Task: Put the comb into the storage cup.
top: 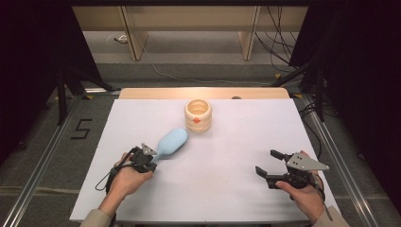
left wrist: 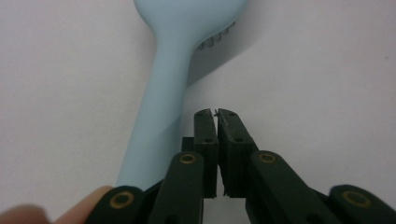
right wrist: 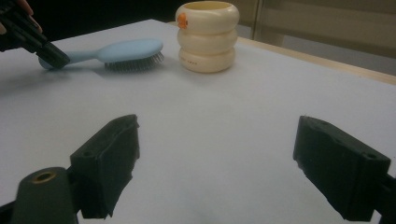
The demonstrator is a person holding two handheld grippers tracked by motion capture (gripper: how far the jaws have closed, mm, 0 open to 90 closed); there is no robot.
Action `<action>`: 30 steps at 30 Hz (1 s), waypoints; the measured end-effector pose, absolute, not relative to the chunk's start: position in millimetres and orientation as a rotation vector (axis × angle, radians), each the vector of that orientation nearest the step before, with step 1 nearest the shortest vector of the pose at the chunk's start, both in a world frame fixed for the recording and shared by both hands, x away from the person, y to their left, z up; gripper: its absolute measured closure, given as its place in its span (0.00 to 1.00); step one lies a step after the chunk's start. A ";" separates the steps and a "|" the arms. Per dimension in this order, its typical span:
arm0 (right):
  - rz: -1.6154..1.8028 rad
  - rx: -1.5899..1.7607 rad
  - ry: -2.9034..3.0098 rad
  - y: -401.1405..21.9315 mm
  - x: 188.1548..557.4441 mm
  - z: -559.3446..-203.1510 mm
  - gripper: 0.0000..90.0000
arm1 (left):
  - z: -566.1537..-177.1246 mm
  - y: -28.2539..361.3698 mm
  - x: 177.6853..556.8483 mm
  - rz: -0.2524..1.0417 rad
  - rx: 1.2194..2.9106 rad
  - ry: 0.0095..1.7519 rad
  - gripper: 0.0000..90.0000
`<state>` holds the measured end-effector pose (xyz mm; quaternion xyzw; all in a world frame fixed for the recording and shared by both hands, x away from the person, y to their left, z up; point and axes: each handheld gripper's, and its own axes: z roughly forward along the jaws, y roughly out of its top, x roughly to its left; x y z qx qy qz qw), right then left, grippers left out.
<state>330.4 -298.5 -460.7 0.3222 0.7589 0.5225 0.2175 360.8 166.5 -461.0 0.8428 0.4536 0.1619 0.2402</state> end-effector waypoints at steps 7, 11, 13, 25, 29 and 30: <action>1.450 0.908 2.096 -298.7 331.3 -461.1 0.17 | -445.7 165.9 363.1 0.495 2.275 1.133 0.49; 1.453 0.909 2.094 -298.2 331.9 -461.4 0.17 | -440.2 167.8 372.1 0.553 2.319 1.075 0.25; 1.450 0.910 2.096 -298.1 332.0 -461.5 0.17 | -438.6 170.0 378.3 0.558 2.344 1.063 0.21; 1.452 0.911 2.097 -298.4 332.6 -461.8 0.17 | -447.7 170.5 412.6 0.483 2.552 1.037 0.17; 1.455 0.914 2.096 -298.3 332.5 -461.8 0.17 | -451.4 168.7 421.1 0.444 2.592 1.042 0.17; 1.454 0.912 2.095 -298.5 332.7 -461.9 0.17 | -451.6 168.5 423.0 0.445 2.609 1.036 0.17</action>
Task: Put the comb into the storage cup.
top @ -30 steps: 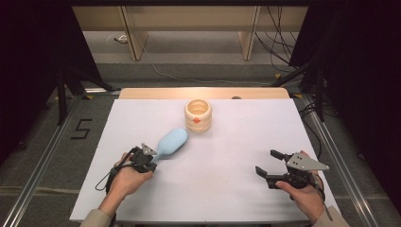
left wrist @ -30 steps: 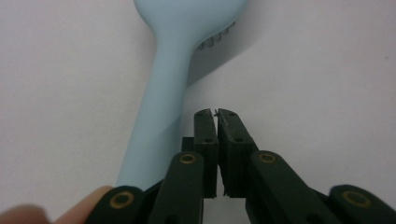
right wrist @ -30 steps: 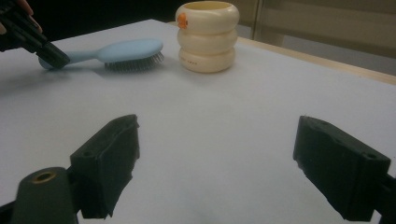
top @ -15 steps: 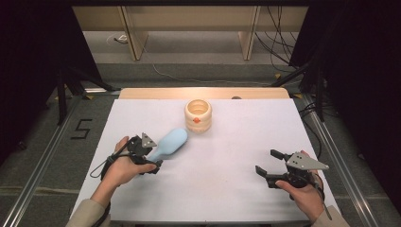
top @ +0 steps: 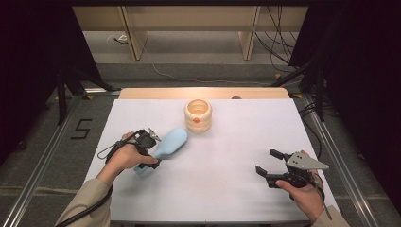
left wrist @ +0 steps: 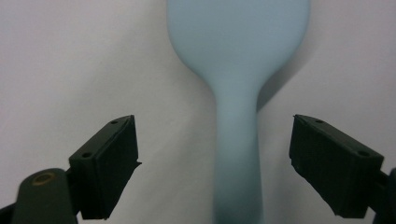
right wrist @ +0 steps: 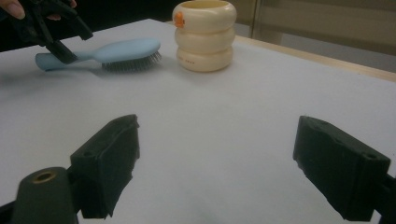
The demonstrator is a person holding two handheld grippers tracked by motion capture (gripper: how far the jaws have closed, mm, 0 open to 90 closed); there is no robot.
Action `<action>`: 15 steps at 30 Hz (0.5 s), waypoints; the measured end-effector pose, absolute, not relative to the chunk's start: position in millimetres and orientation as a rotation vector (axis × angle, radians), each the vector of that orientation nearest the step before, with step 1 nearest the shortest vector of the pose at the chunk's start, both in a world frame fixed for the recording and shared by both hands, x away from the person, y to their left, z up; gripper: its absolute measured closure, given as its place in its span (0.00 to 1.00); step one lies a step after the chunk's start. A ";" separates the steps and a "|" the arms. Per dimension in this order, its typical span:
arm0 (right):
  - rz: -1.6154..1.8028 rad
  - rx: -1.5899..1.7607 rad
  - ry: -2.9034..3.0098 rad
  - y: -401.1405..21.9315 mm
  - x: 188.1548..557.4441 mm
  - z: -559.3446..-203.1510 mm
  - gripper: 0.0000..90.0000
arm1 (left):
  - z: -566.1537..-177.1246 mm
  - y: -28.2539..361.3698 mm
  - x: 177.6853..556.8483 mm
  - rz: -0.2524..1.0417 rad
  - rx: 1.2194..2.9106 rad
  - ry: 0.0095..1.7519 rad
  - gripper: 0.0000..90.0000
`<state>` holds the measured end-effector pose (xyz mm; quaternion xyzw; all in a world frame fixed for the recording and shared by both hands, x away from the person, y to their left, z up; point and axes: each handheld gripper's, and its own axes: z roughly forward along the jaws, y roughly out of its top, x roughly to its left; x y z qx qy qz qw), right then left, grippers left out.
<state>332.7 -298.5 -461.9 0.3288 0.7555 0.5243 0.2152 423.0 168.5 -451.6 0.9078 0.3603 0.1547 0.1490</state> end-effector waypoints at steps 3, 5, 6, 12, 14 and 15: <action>1.454 0.911 2.096 -298.5 332.7 -461.9 0.17 | -451.8 167.3 426.8 0.424 2.625 1.044 0.18; 1.455 0.911 2.095 -298.6 332.7 -461.9 0.17 | -452.0 166.4 428.2 0.405 2.646 1.040 0.18; 1.454 0.911 2.095 -298.5 332.8 -461.9 0.17 | -452.4 165.5 429.5 0.388 2.661 1.035 0.18; 1.453 0.912 2.096 -298.4 332.5 -461.6 0.17 | -454.6 163.5 432.8 0.373 2.663 1.039 0.20; 1.451 0.911 2.095 -298.5 332.7 -461.8 0.17 | -456.1 162.4 434.6 0.358 2.669 1.041 0.22; 1.451 0.911 2.095 -298.5 332.7 -461.8 0.17 | -456.1 162.4 434.6 0.358 2.669 1.041 0.23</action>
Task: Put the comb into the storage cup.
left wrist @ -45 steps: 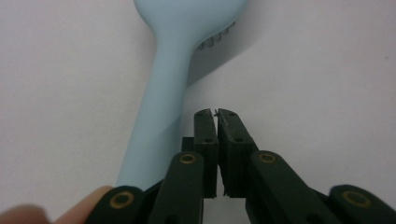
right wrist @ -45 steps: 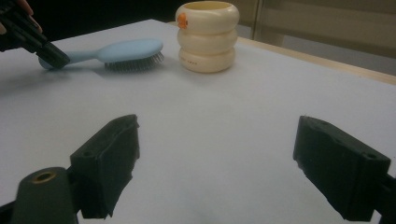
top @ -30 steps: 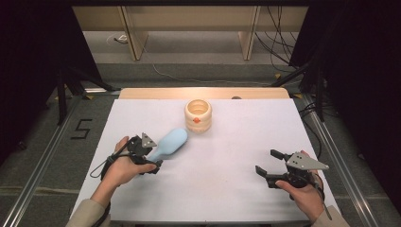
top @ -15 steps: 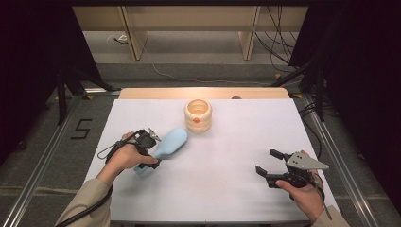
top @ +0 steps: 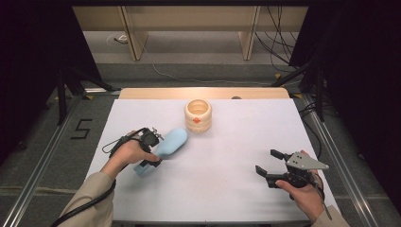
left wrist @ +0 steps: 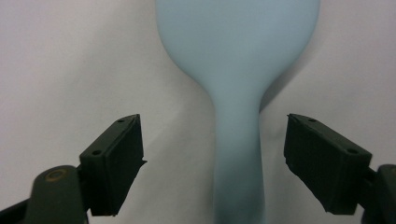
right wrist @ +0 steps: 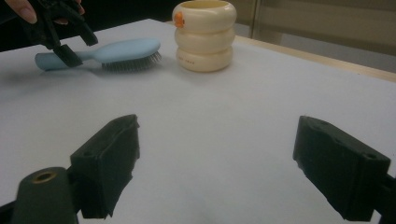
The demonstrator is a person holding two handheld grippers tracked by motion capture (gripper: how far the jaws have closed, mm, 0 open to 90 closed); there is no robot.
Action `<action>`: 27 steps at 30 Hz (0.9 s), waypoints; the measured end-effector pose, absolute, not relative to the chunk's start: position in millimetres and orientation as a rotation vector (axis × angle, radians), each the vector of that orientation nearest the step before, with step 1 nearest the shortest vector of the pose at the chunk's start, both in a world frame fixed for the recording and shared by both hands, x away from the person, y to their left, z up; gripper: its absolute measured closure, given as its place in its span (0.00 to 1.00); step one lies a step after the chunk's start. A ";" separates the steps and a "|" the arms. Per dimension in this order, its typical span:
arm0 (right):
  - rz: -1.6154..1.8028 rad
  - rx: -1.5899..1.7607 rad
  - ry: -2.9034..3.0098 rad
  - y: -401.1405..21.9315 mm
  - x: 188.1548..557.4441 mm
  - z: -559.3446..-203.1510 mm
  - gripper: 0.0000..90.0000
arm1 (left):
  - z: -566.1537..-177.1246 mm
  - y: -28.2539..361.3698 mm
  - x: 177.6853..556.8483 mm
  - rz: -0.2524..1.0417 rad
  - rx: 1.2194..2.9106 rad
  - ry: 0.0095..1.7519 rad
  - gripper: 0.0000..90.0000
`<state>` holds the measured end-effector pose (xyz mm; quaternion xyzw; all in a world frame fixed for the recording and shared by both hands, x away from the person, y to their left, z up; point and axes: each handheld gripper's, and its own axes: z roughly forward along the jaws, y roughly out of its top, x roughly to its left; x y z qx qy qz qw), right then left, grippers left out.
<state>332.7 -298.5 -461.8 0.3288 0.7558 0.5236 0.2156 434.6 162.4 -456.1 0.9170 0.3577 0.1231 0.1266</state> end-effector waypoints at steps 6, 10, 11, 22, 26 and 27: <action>1.451 0.911 2.095 -298.5 332.7 -461.8 0.17 | -457.6 160.8 439.0 0.327 2.664 1.060 0.29; 1.454 0.911 2.094 -298.5 332.8 -461.8 0.17 | -459.4 159.7 440.6 0.305 2.653 1.082 0.32; 1.451 0.911 2.095 -298.5 332.7 -461.8 0.17 | -459.9 159.7 441.7 0.294 2.657 1.088 0.34; 1.452 0.910 2.094 -298.5 332.9 -461.8 0.17 | -462.8 158.2 444.6 0.250 2.647 1.133 0.42; 1.446 0.907 2.092 -298.8 332.6 -461.4 0.17 | -463.5 157.4 446.2 0.231 2.644 1.156 0.46; 1.447 0.912 2.093 -298.7 332.5 -461.4 0.17 | -463.5 157.4 446.2 0.231 2.644 1.156 0.47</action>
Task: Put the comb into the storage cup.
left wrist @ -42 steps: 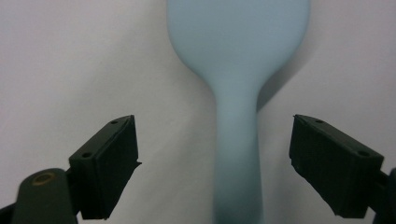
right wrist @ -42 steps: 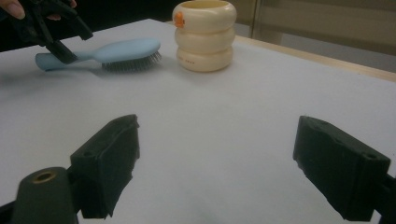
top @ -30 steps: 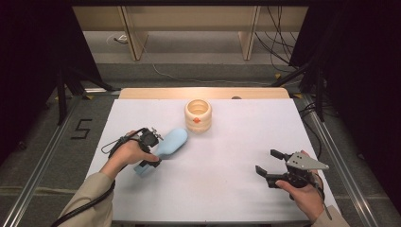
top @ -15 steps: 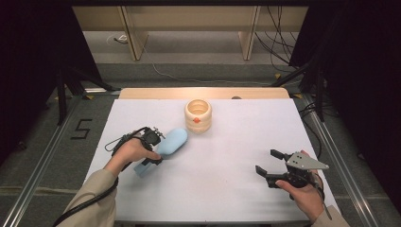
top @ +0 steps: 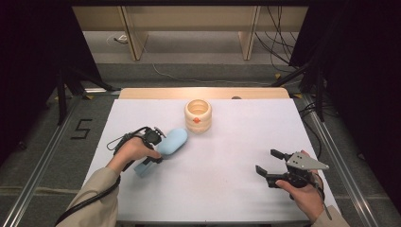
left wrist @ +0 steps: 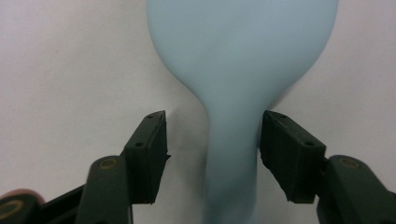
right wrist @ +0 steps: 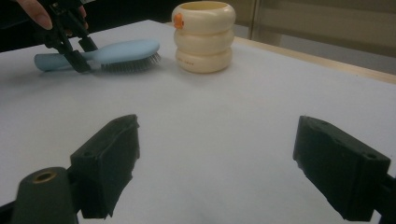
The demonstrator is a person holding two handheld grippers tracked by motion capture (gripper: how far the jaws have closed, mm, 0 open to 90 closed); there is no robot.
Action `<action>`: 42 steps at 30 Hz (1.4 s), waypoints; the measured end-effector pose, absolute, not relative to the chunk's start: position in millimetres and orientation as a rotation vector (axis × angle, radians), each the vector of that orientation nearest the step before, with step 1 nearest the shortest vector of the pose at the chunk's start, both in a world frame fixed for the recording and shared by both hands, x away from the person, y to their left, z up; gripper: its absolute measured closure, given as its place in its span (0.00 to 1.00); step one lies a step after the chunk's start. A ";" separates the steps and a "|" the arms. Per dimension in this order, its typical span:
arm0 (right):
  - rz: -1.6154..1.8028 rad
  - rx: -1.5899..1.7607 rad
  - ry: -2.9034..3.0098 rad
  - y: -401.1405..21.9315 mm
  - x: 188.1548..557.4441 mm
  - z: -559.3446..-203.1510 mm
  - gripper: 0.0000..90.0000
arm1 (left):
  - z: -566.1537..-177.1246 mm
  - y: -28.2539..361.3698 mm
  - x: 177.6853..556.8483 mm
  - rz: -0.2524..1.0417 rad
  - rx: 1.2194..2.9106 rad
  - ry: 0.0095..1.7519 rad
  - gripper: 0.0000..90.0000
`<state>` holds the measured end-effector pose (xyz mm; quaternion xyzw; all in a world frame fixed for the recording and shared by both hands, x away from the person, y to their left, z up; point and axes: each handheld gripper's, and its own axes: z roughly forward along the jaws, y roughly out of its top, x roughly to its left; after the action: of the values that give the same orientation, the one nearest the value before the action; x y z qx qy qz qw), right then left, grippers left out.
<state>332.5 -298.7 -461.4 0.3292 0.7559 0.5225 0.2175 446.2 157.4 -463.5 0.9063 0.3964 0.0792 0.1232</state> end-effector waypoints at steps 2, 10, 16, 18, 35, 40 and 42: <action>1.450 0.912 2.093 -298.6 332.6 -461.5 0.17 | -463.4 157.0 447.0 0.223 2.640 1.164 0.48; 1.448 0.910 2.093 -298.8 332.5 -461.4 0.17 | -464.0 155.2 448.7 0.196 2.638 1.190 0.57; 1.450 0.910 2.095 -298.6 332.7 -461.6 0.17 | -463.4 152.9 449.1 0.186 2.654 1.184 0.61; 1.453 0.912 2.093 -298.4 332.9 -461.8 0.17 | -463.0 150.7 448.8 0.178 2.656 1.196 0.65; 1.450 0.912 2.094 -298.5 333.2 -462.0 0.17 | -462.8 150.4 444.6 0.148 2.590 1.271 0.77; 1.448 0.911 2.094 -298.5 333.1 -461.9 0.17 | -463.4 151.3 442.5 0.144 2.543 1.295 0.77; 1.451 0.911 2.093 -298.6 333.1 -461.9 0.17 | -463.4 151.9 441.5 0.147 2.531 1.299 0.77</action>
<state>333.1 -298.6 -461.9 0.3288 0.7554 0.5238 0.2165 441.5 151.9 -463.4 0.8789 0.4512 0.0510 0.1460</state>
